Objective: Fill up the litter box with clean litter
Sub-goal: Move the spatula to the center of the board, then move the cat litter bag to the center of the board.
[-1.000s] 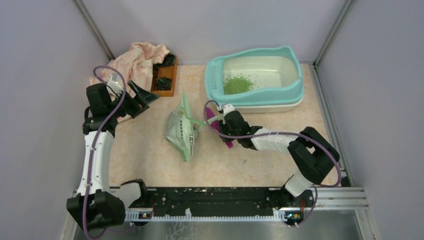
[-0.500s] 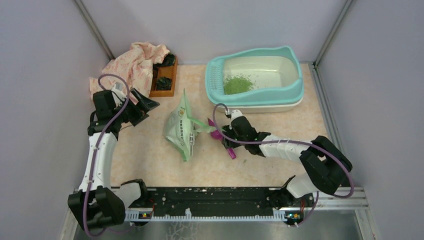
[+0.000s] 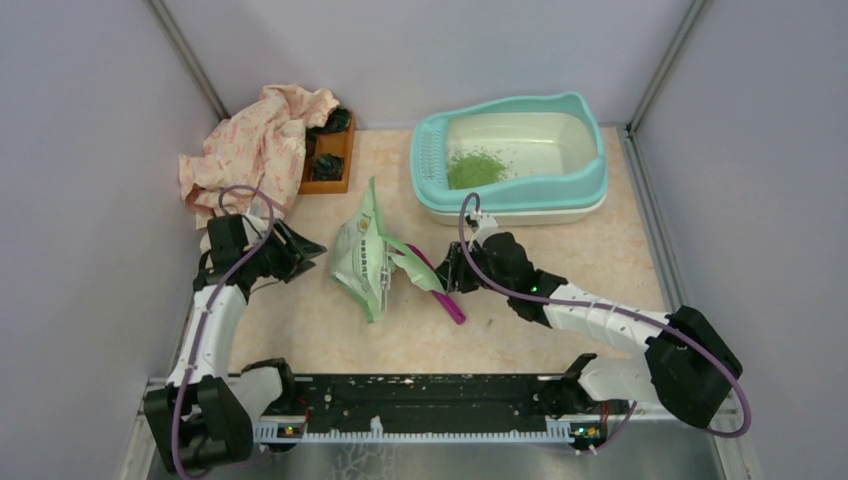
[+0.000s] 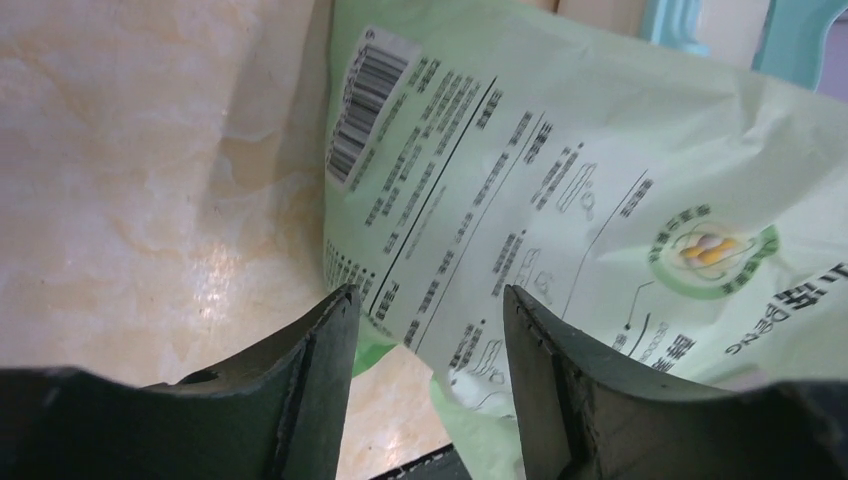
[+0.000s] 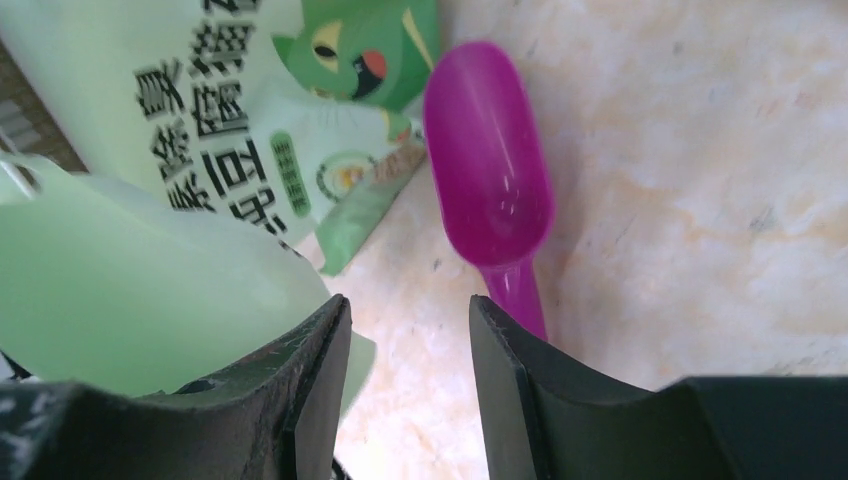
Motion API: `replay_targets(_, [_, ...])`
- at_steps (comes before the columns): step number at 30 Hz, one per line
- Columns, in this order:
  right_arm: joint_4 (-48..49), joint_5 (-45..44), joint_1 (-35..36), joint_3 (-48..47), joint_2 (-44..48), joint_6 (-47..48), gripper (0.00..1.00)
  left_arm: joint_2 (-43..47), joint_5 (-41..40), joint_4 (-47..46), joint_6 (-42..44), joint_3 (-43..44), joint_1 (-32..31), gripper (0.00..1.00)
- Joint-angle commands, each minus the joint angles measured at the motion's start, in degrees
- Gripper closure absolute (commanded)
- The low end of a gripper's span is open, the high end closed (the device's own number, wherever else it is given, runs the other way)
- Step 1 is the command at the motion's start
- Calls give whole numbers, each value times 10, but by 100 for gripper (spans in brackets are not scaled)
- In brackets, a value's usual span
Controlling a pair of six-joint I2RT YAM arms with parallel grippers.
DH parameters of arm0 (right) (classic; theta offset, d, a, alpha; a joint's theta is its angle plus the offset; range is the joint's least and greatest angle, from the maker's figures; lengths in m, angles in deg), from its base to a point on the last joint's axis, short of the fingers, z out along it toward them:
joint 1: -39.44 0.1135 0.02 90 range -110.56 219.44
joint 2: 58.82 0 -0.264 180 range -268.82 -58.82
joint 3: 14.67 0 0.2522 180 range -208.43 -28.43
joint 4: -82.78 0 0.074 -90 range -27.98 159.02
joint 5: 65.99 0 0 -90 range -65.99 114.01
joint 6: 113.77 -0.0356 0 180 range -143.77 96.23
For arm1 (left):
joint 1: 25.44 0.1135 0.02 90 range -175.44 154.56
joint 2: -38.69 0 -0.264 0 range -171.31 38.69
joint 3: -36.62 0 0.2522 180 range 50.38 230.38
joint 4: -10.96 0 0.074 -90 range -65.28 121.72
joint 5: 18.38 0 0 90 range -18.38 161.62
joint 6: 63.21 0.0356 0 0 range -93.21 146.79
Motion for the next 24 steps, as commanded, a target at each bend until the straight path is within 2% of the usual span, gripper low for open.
replay_targets(1, [100, 38, 6, 69, 28, -95, 53, 36, 25, 6, 10, -32, 3, 41])
replay_targets(5, [115, 46, 17, 87, 26, -104, 55, 73, 23, 28, 11, -60, -2, 41])
replay_targets(9, [142, 52, 39, 80, -5, -110, 65, 103, 18, 23, -26, -74, -6, 44])
replay_targets(11, [169, 54, 45, 74, -30, -123, 68, 102, 7, 17, -37, -79, -6, 49])
replay_targets(14, [217, 65, 48, 71, -67, -149, 71, 76, 7, 7, -55, -91, -9, 62])
replay_targets(18, [253, 66, 53, 54, -119, -173, 72, 31, 13, -54, -84, -123, -28, 57])
replay_targets(24, [274, 71, 64, 4, -186, -182, 71, -61, -20, -139, -130, -136, -95, 51])
